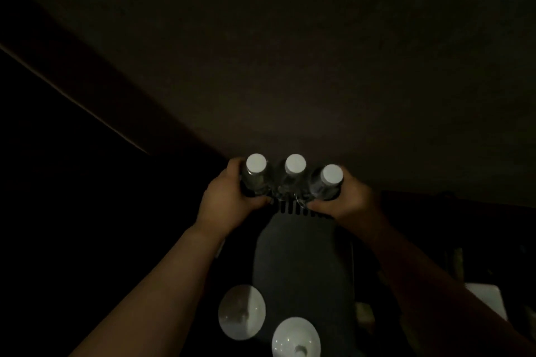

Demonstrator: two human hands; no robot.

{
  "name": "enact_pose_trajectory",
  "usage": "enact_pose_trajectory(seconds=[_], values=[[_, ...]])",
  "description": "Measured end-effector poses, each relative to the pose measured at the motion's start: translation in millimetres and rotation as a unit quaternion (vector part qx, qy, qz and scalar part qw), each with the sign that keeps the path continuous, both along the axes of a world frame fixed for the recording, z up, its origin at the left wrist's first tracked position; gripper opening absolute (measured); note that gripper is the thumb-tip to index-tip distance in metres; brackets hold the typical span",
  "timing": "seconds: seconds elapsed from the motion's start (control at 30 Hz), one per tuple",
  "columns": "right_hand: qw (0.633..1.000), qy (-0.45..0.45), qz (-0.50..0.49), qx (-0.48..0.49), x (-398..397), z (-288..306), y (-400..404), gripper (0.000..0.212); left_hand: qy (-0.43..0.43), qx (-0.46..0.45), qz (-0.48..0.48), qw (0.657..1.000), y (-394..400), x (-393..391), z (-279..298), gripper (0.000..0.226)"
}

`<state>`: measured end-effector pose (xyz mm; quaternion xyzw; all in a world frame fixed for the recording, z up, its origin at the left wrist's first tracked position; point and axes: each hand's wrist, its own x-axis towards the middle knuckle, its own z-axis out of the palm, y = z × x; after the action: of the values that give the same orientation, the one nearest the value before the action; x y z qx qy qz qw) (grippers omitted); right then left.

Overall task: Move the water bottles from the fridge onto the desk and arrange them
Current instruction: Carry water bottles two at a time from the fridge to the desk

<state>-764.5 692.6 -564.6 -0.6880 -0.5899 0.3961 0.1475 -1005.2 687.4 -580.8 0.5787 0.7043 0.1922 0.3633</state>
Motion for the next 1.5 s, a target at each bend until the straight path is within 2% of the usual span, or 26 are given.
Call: enact_pose_trajectory(seconds=[0.17,0.27,0.37,0.5,0.6,0.7,0.93,1.03,1.17,1.4,1.5], values=[[0.998,0.036,-0.035,0.049,-8.4,-1.0,-11.3,0.068,-0.039,0.010,0.041,0.998,5.5,9.7,1.8,0.063],[0.998,0.036,-0.060,0.000,-13.6,16.0,-15.8,0.064,-0.024,0.003,0.027,0.999,0.6,11.0,16.7,0.059],[0.993,0.045,-0.093,-0.057,-16.5,50.5,-32.5,0.069,0.008,-0.019,-0.009,1.000,-12.1,9.6,54.0,0.057],[0.990,0.067,-0.116,-0.032,-12.8,121.3,-70.2,0.059,0.013,-0.012,-0.058,0.998,-34.6,10.9,137.6,0.051],[0.979,0.108,-0.166,-0.040,-5.0,191.9,-98.0,0.056,-0.004,0.023,-0.087,0.996,-50.5,20.8,218.0,0.049],[0.976,0.114,-0.184,-0.021,8.2,272.2,-120.4,0.056,-0.034,0.062,-0.115,0.991,-67.9,36.8,303.1,0.052],[0.967,0.069,-0.226,0.095,60.8,459.9,-179.0,0.024,-0.096,0.154,-0.177,0.967,-102.3,85.1,468.5,0.046],[0.955,0.062,-0.263,0.123,95.1,515.7,-216.3,0.019,-0.130,0.172,-0.229,0.949,-119.2,124.6,526.2,0.049],[0.921,0.069,-0.343,0.172,153.6,555.9,-280.5,0.034,-0.166,0.209,-0.289,0.919,-151.4,200.8,577.7,0.045],[0.838,0.057,-0.465,0.279,279.9,586.7,-420.3,0.064,-0.197,0.213,-0.405,0.867,-248.4,369.7,615.3,0.046],[0.818,0.036,-0.494,0.293,339.8,601.9,-485.8,0.064,-0.206,0.214,-0.450,0.842,-297.5,448.9,622.7,0.044]])
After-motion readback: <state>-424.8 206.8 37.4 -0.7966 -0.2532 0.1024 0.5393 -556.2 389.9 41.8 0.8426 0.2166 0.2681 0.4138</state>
